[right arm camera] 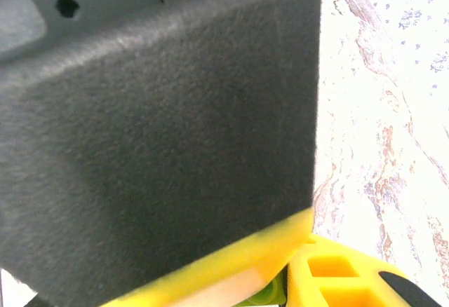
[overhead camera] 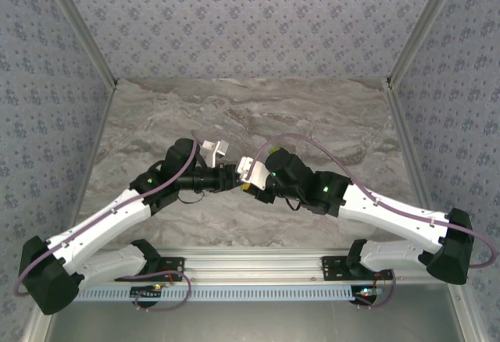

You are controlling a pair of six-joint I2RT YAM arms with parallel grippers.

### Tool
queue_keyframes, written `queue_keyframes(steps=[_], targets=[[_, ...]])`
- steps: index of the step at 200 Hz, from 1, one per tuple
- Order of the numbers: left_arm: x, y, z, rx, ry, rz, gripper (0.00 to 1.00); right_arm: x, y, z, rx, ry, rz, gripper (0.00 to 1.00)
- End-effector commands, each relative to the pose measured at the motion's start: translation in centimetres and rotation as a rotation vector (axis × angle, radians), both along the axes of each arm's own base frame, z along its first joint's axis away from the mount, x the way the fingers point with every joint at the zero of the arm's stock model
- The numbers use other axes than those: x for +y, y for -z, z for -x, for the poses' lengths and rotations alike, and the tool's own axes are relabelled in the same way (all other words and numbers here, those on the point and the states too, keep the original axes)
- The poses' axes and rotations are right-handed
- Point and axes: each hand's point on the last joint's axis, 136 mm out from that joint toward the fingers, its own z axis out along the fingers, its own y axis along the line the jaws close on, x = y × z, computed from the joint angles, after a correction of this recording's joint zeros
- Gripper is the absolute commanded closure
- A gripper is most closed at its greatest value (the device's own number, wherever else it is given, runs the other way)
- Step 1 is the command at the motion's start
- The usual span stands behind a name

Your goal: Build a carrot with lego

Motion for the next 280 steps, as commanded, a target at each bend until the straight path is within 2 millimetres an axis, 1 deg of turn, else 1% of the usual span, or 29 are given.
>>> queue_keyframes(steps=[1,30,41,55,104,119,135,150,164,181,199,222,246,266,280], targets=[[-0.1,-1.1,0.6,-0.021,0.030,0.031,0.59,0.2,-1.6,-0.9,-0.039,0.017,-0.032,0.67],[-0.1,-1.4,0.6,-0.024,0.032,0.036,0.62,0.2,-1.5,-0.9,-0.036,0.015,-0.027,0.67],[-0.1,-1.7,0.6,-0.027,0.038,0.043,0.66,0.1,-1.5,-0.9,-0.036,0.015,-0.023,0.67],[-0.2,-1.9,0.7,-0.028,0.045,0.050,0.69,0.0,-1.4,-0.9,-0.033,0.017,-0.019,0.66],[0.0,-2.6,0.8,-0.027,0.044,0.061,0.71,-0.2,-1.5,-0.8,-0.031,0.012,-0.021,0.64],[0.1,-2.9,0.7,-0.016,0.032,0.071,0.71,-0.3,-1.6,-0.7,-0.030,0.004,-0.028,0.58],[0.3,-3.5,0.3,0.003,0.010,0.095,0.71,-0.4,-2.2,-0.5,-0.036,-0.006,-0.058,0.46],[0.5,-4.3,0.1,0.016,-0.007,0.134,0.71,-0.8,-3.3,-0.2,-0.044,-0.021,-0.108,0.36],[0.6,-5.4,-0.2,0.035,-0.027,0.188,0.72,-1.3,-4.6,0.2,-0.051,-0.039,-0.154,0.31],[1.0,-6.1,-0.8,0.083,-0.065,0.244,0.71,-2.0,-6.4,0.4,-0.057,-0.058,-0.212,0.28],[1.1,-6.7,-1.3,0.145,-0.093,0.307,0.72,-2.3,-7.5,0.8,-0.038,-0.098,-0.254,0.25],[1.0,-7.8,-1.5,0.199,-0.113,0.375,0.71,-2.4,-8.1,0.7,-0.004,-0.140,-0.261,0.23],[1.5,-8.6,-1.5,0.220,-0.147,0.416,0.71,-2.1,-8.5,0.9,0.011,-0.183,-0.286,0.22],[1.6,-9.7,-1.6,0.239,-0.148,0.509,0.71,-2.0,-9.0,1.0,0.038,-0.223,-0.325,0.22],[1.7,-9.4,-1.6,0.259,-0.158,0.524,0.71,-1.9,-9.2,0.8,0.050,-0.234,-0.344,0.21]])
